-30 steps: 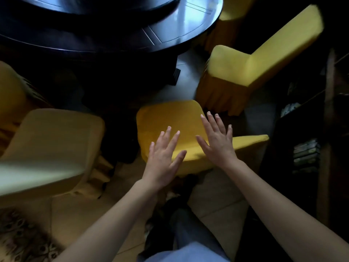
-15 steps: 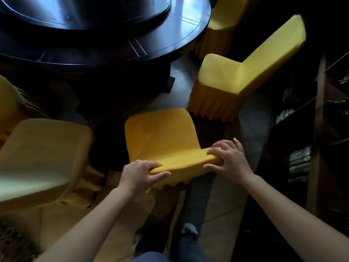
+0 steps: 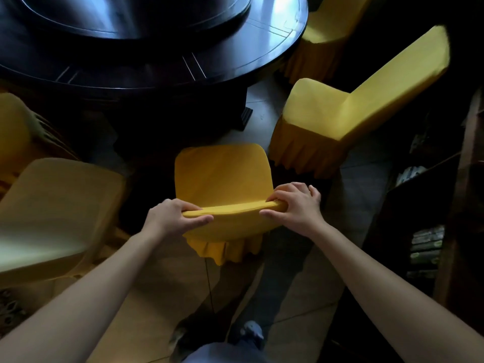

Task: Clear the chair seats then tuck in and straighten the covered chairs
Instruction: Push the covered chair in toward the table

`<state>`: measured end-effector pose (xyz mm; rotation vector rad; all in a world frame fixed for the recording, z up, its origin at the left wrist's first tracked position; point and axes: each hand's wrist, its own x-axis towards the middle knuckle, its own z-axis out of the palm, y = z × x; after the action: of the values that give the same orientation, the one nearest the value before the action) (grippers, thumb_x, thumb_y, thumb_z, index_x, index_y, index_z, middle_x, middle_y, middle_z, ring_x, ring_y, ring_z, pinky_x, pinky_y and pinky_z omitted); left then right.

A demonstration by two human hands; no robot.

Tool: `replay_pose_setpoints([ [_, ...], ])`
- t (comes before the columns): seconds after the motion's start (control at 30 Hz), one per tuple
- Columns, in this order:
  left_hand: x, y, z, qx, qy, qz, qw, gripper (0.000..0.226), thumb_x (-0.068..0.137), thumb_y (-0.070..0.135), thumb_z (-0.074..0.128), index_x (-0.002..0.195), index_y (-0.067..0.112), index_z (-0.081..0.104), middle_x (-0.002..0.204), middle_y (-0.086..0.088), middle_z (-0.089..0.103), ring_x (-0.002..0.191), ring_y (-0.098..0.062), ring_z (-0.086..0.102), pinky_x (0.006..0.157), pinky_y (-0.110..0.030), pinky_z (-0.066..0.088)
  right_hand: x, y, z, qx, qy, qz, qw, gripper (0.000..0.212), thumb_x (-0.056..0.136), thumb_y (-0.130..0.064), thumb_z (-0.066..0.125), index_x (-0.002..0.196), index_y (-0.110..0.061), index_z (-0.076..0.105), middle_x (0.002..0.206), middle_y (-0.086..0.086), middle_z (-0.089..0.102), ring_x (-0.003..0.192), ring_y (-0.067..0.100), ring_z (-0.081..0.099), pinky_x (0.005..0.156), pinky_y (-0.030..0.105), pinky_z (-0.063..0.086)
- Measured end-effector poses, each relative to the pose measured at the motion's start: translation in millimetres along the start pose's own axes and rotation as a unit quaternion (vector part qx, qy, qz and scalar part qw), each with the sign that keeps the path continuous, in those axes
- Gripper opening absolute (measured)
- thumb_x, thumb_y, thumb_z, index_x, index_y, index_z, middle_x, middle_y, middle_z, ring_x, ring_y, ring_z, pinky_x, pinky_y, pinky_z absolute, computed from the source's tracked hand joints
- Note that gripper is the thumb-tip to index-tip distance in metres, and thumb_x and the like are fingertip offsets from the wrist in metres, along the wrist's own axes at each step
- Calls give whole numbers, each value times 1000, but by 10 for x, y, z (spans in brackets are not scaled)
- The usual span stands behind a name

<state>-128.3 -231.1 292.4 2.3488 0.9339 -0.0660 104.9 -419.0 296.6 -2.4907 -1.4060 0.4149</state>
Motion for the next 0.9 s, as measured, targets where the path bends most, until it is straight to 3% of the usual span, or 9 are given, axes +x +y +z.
replay_pose_setpoints([
  [0.2,289,15,-93,-19,34,-18,999,97,47,98,31,98,29,73,83,13,69,67,-4,62,55,-24,54,333,104,-31,-13,13,-22,1000,63,70,-84,38,103,-38,66,129,-11,53,133,18,30,111,55,9],
  [0.37,495,45,-124,-20,50,-42,998,81,54,87,47,97,24,74,81,9,69,69,-6,63,58,-28,54,603,140,-114,3,0,-27,1000,62,69,-82,38,102,-38,66,128,-12,53,134,17,28,111,54,7],
  [0.5,683,28,-172,-40,53,-51,997,88,49,93,41,95,26,73,82,10,69,70,-6,62,55,-24,50,835,182,-146,4,-7,-29,1000,54,73,-77,46,103,-38,66,130,-12,52,135,17,26,111,55,6],
  [0.77,1299,-10,-383,-24,65,-61,996,73,62,77,50,100,19,72,88,3,67,74,-11,61,54,-22,44,1554,197,-269,-8,-33,-19,999,53,74,-77,48,106,-37,65,130,-12,52,135,17,27,111,54,6],
  [0.9,1643,-89,-492,-40,72,-46,996,86,56,91,44,96,20,72,85,4,68,71,-9,61,54,-23,46,1924,210,-330,-17,-42,-18,999,52,74,-76,49,106,-37,64,129,-11,52,134,17,27,112,53,7],
])
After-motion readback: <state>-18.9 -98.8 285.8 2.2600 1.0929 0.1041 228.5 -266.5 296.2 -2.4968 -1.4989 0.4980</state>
